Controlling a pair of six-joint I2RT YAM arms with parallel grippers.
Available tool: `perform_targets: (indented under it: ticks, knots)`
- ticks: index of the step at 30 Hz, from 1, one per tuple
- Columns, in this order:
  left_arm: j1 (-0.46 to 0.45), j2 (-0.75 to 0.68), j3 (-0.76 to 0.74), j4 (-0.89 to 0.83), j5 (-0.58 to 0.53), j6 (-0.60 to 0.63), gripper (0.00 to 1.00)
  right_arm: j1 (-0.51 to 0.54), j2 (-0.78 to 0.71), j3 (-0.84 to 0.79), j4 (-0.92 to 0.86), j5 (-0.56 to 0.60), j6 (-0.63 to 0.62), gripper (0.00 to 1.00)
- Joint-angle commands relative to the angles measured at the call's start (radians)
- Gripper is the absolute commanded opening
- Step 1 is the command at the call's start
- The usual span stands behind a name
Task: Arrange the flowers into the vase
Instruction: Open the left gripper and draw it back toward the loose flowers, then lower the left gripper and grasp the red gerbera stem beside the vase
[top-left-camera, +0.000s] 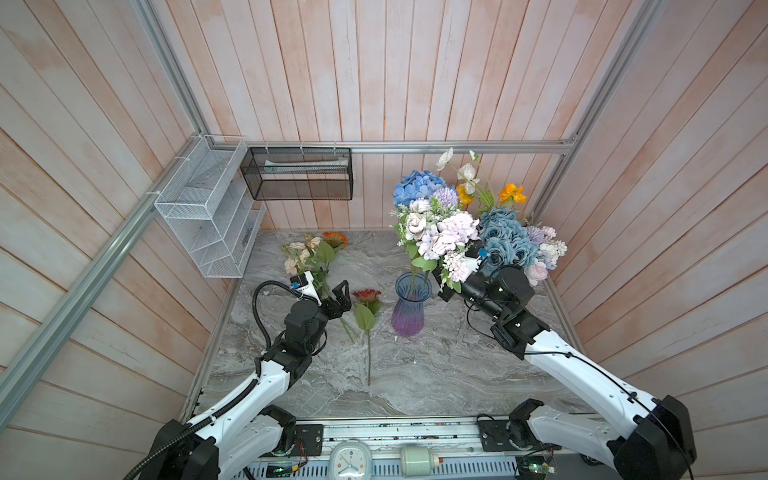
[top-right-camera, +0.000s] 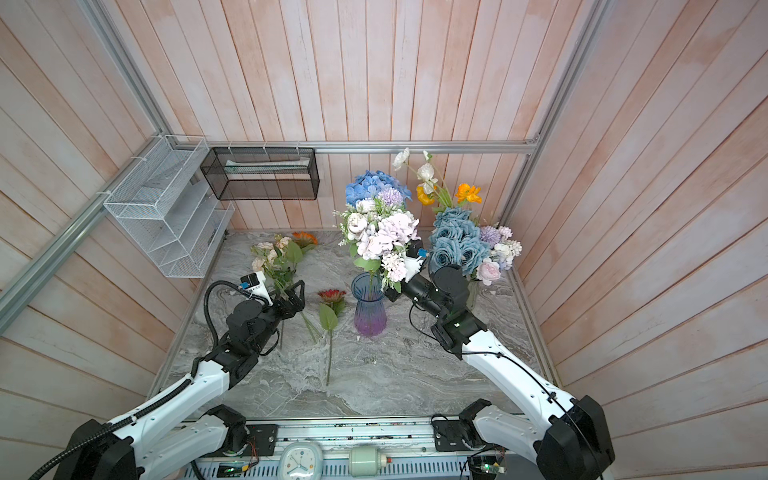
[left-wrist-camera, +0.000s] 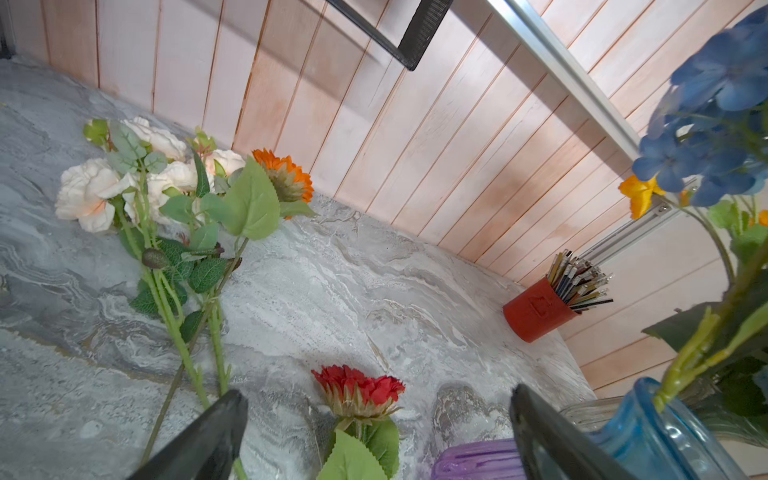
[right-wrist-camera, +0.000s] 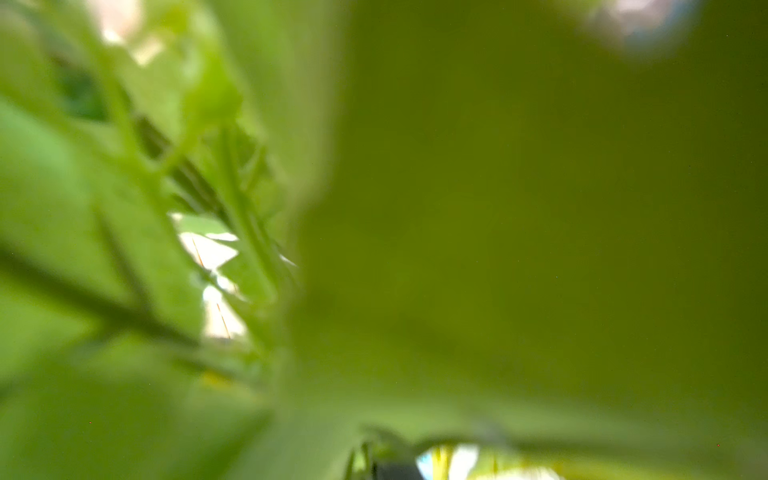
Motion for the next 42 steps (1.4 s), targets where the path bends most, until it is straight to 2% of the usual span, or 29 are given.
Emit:
perform_targets:
  ticks: [1, 9, 14, 22, 28, 38, 42]
  knots:
    - [0.009, 0.016, 0.032, 0.0, 0.029, -0.026, 1.0, -0.007, -0.004, -0.049, 0.048, 0.038, 0.036, 0.0]
    - [0.023, 0.043, 0.039, -0.003, 0.039, -0.033, 1.0, -0.047, 0.011, -0.185, 0.208, 0.072, 0.161, 0.0]
    - [0.032, 0.059, 0.043, -0.046, 0.078, -0.016, 0.99, -0.06, 0.045, -0.204, 0.248, 0.038, 0.223, 0.01]
    - [0.027, 0.077, 0.018, -0.121, 0.228, 0.009, 0.81, -0.063, 0.086, -0.205, 0.271, 0.013, 0.258, 0.05]
    - [-0.028, 0.08, -0.009, -0.166, 0.247, -0.011, 0.81, -0.069, 0.11, -0.208, 0.277, 0.02, 0.28, 0.09]
    - [-0.16, 0.106, -0.005, -0.305, 0.186, -0.008, 0.78, -0.078, 0.109, -0.199, 0.257, 0.029, 0.26, 0.11]
    - [-0.207, 0.159, 0.021, -0.33, 0.16, 0.006, 0.76, -0.078, 0.112, -0.199, 0.268, 0.028, 0.265, 0.11]
